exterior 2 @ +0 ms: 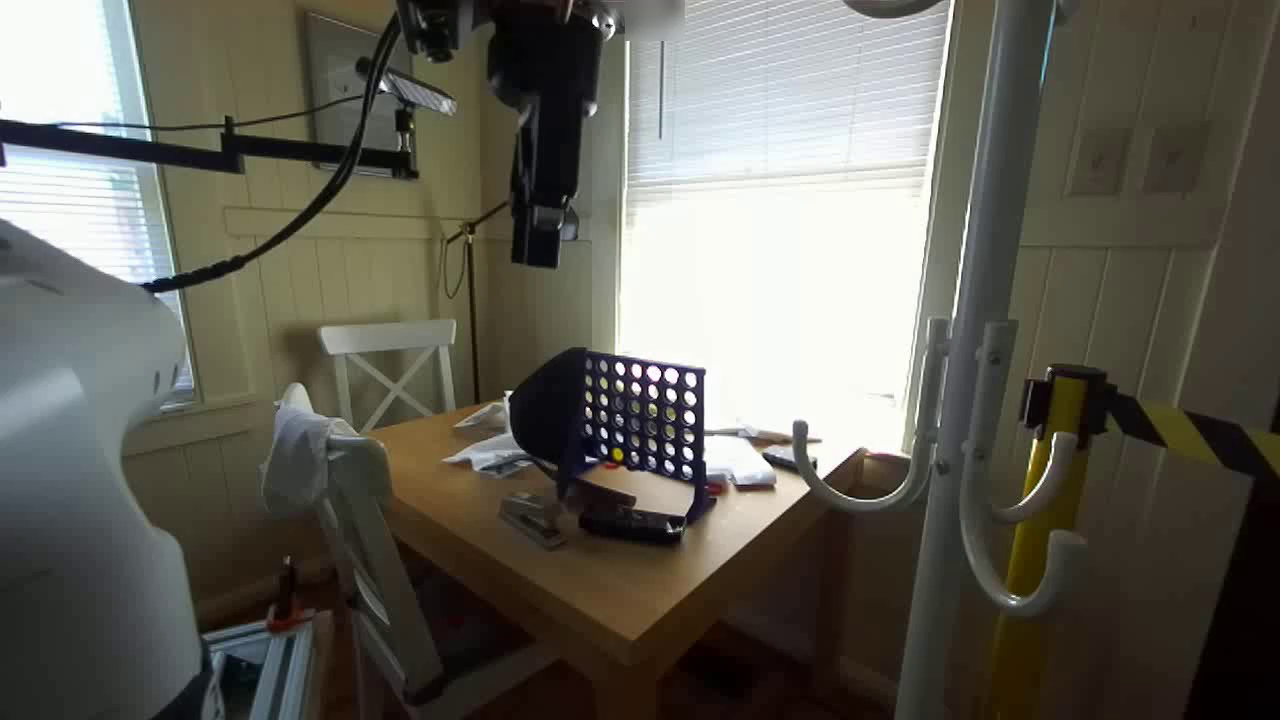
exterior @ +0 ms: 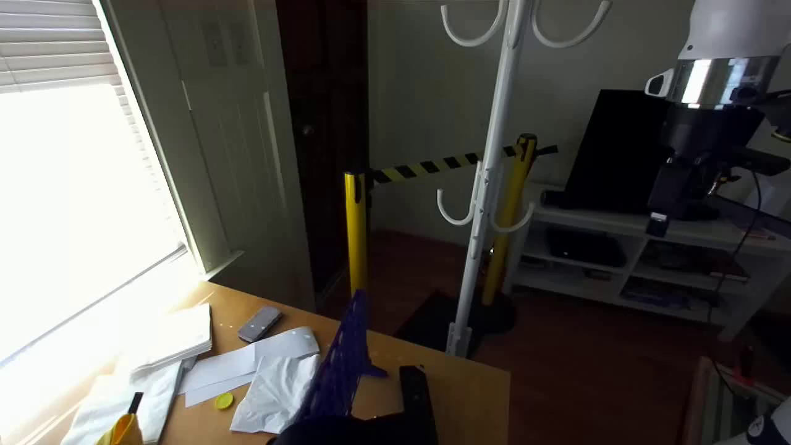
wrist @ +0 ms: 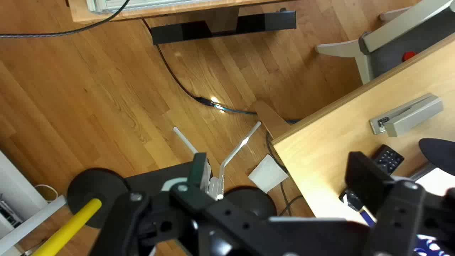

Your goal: Hang the cap on the hanger

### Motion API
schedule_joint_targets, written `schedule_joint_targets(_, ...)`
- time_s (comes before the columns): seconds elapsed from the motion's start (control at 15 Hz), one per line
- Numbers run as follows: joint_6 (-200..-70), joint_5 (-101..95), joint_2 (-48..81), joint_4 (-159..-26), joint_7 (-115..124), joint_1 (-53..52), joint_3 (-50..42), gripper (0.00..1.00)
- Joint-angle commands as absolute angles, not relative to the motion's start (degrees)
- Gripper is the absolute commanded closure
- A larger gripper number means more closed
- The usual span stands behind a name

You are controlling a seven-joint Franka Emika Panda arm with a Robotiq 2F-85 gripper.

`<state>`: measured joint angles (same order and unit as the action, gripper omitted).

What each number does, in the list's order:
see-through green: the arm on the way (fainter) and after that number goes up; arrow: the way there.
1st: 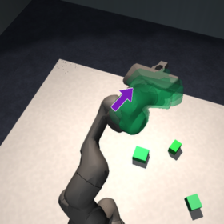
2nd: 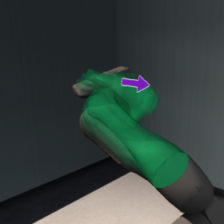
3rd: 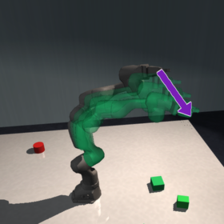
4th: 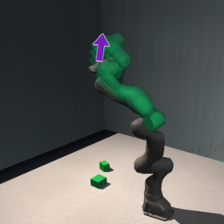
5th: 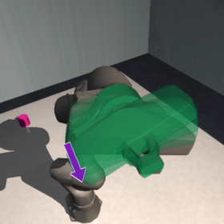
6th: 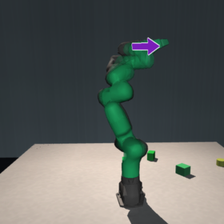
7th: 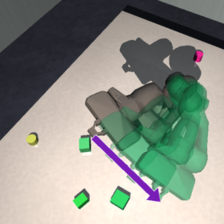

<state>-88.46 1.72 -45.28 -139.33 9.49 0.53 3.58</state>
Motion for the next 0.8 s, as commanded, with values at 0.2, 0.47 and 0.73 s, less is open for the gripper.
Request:
schedule_joint_targets(0.2,-88.33,1.78,-45.23,-139.19,9.38,0.71,3.69,0.0)
schedule_joint_targets(0.47,-92.97,1.41,-45.82,-140.31,5.9,-0.62,3.17,0.0)
schedule_joint_targets(0.73,-111.7,0.91,-37.53,-139.63,-0.24,-2.9,3.96,0.0)
